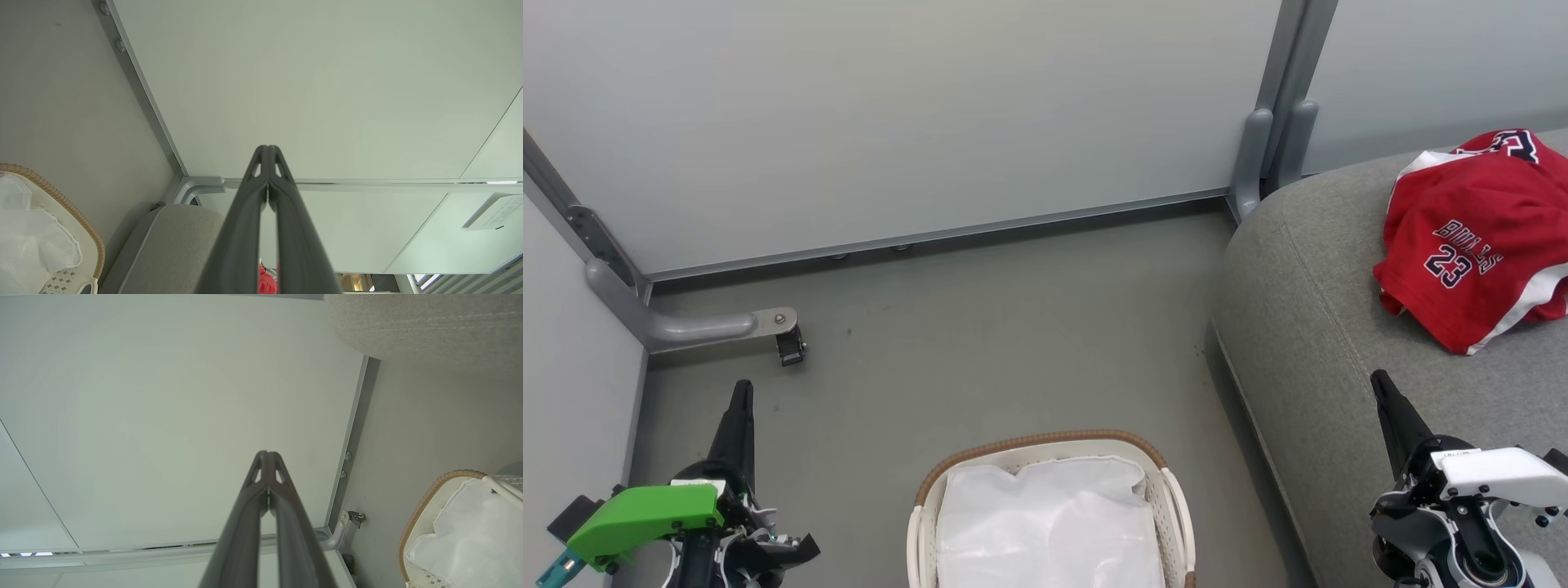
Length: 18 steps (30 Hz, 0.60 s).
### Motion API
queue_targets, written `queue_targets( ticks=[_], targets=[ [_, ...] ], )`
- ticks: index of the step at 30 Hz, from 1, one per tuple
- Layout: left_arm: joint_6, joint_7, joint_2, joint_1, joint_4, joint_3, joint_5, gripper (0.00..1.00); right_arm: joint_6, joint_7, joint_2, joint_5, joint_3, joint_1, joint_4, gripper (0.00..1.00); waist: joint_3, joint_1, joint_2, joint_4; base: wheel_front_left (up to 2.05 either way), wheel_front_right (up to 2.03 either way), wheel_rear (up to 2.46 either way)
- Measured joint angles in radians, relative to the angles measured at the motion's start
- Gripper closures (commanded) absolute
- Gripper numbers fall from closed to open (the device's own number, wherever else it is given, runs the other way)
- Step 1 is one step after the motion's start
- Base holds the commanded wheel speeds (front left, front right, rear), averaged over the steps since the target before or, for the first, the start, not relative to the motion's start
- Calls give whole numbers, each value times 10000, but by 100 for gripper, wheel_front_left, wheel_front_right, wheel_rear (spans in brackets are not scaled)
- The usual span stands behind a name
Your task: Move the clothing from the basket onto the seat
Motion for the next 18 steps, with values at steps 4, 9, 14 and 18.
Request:
queue_targets(
  ticks=[4,9,14,18],
  targets=[
    [0,0,0,0,0,2,0,100,0,2,6,-2,-12,0,0,100,0,0,0,0,0,0,0],
    [0,0,0,0,0,4,0,100,0,4,12,-13,-23,-1,0,100,0,0,0,0,0,0,0],
    [0,0,-2,0,0,8,0,100,0,35,21,-15,-36,-1,0,100,0,0,0,0,0,0,0],
    [0,0,-2,0,0,10,0,100,0,48,29,-17,-46,-1,2,100,0,0,0,0,0,0,0]
  ],
)
